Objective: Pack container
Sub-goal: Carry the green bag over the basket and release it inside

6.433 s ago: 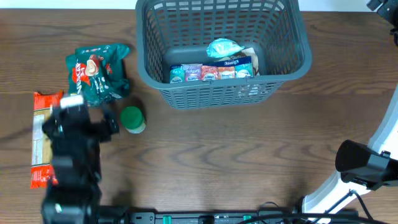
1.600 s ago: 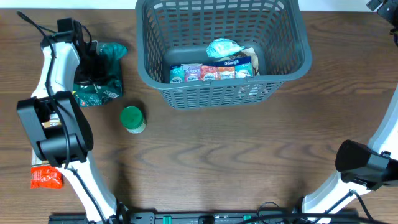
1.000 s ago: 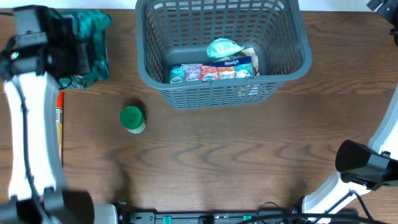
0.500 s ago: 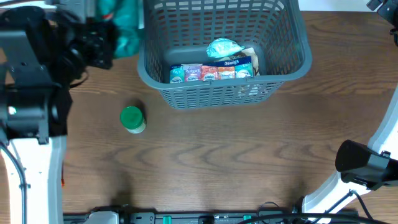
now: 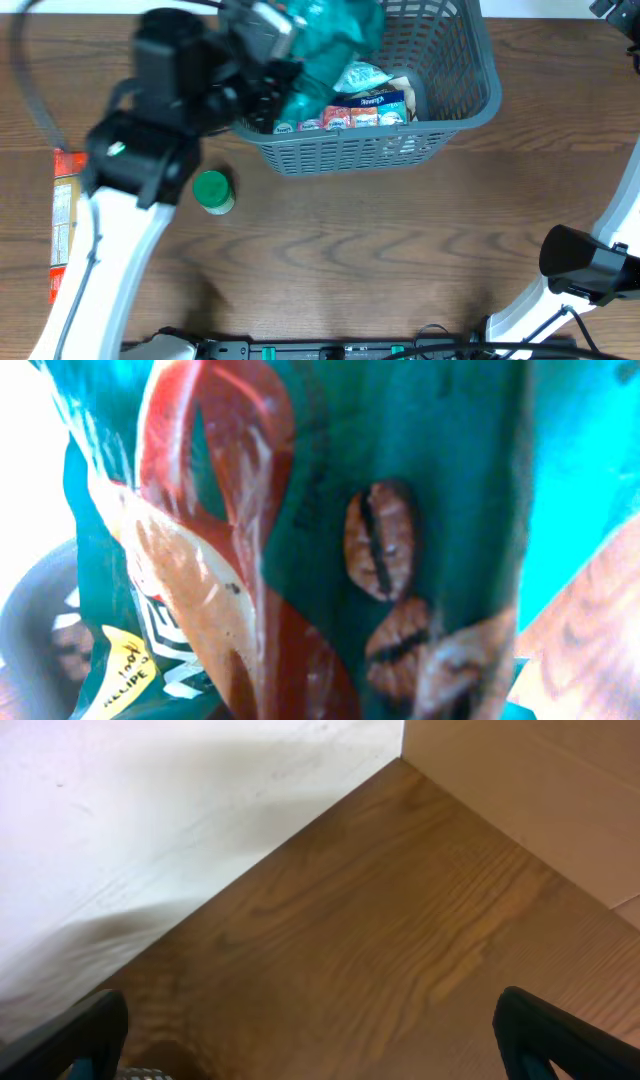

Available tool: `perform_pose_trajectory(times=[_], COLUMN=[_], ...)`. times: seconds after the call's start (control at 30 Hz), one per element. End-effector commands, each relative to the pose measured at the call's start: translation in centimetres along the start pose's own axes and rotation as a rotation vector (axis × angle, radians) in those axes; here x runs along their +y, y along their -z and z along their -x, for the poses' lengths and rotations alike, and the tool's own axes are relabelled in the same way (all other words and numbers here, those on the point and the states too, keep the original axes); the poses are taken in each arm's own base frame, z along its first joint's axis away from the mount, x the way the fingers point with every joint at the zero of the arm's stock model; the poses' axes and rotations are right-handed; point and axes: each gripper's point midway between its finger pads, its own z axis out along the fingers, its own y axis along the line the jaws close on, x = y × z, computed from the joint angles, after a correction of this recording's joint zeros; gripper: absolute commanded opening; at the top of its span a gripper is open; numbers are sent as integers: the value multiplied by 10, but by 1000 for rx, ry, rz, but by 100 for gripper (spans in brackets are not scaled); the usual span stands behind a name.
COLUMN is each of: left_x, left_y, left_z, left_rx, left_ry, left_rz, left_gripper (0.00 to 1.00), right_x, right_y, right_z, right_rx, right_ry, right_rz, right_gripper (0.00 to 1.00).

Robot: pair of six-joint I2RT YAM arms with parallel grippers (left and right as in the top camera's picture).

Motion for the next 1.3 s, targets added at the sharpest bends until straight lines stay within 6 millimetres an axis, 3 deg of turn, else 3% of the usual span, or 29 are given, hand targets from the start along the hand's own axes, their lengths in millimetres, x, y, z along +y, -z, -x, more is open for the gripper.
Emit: perform_pose_trajectory(times=[0.0,0.37,0.6,0.63,0.67,0.7,0.73,0.77,1.0,1.17,1.27], left_x=[-11,8,19,20,21,22,22,23,22,53,80], left_y=[-15,-89,-105,-106,-106,-106,-105,-104,-87,-49,-12], left_z=[11,-42,-61,-61,-61,-61,-61,-60,-42,-19,-15], left_rx=[-22,147,205,207,208,209,208,207,160,119,109], left_ry=[-101,-34,5,7,8,11,12,12,-6,25,102], left_rz=[-46,-69,-30,-24,-19,-12,-10,-7,19,251,438], left_gripper=[6,6,6,7,23,63,87,99,99,99,99], right_x=[-1,-1,-1,-1,-1,-1,-1,-1,-1,-1,-1], right_y=[5,5,5,5,5,5,5,5,5,5,5], right_z=[2,2,2,2,2,2,2,2,2,2,2], right_rx=[-10,-10,-10,-10,-10,-10,-10,-10,-10,-10,-10], right_ry=[-14,-14,-14,-14,-14,-14,-14,-14,-14,-14,-14], right_rz=[-1,-1,-1,-1,-1,-1,-1,-1,-1,-1,-1], right_gripper=[99,99,99,99,99,99,99,99,99,99,99])
